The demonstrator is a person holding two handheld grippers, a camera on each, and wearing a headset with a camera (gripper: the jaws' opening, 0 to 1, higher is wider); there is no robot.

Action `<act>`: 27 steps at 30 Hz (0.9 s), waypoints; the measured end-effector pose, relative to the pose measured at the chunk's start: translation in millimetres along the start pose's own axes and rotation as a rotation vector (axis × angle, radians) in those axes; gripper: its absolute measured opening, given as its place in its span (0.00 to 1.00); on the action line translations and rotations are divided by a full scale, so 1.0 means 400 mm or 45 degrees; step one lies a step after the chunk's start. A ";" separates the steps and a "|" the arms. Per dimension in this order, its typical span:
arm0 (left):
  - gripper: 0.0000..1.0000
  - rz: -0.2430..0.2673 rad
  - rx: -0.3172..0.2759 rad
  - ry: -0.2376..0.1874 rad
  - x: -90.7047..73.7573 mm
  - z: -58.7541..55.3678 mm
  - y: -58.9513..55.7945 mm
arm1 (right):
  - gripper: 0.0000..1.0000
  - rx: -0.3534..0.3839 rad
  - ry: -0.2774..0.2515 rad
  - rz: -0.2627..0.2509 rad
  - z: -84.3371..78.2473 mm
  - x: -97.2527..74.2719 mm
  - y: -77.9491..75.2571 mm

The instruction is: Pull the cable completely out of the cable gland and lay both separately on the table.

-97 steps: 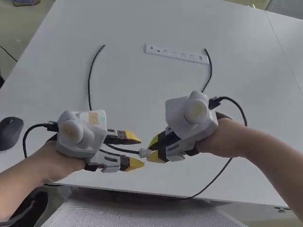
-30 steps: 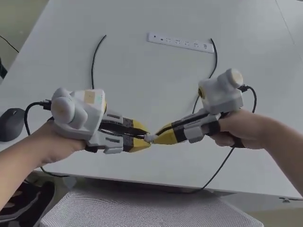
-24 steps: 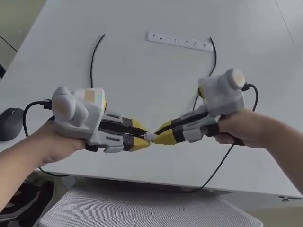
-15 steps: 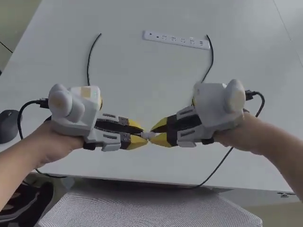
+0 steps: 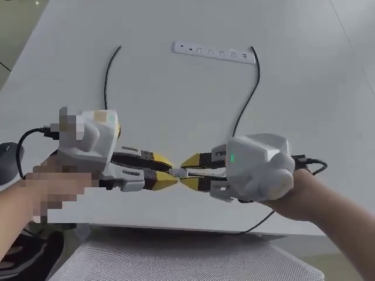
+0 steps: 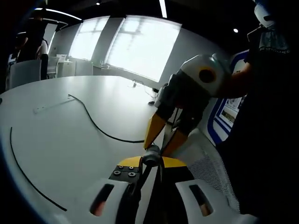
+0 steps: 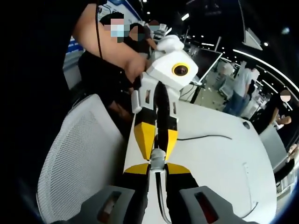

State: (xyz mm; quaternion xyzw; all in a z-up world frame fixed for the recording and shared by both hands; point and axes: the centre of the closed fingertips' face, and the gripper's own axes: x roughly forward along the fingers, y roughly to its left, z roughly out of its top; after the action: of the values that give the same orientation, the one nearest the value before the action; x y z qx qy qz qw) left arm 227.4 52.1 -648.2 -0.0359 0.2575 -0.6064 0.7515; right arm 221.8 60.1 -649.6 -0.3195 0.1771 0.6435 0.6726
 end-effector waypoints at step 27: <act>0.15 0.006 0.251 0.003 -0.015 0.018 -0.015 | 0.18 1.281 -0.288 0.627 0.023 -0.037 -0.020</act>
State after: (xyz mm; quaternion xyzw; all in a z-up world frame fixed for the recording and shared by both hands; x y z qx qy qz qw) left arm 224.3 54.1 -637.9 0.0396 0.1974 -0.6272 0.7524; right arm 226.4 55.2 -631.6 0.1616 0.4578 0.6479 0.5869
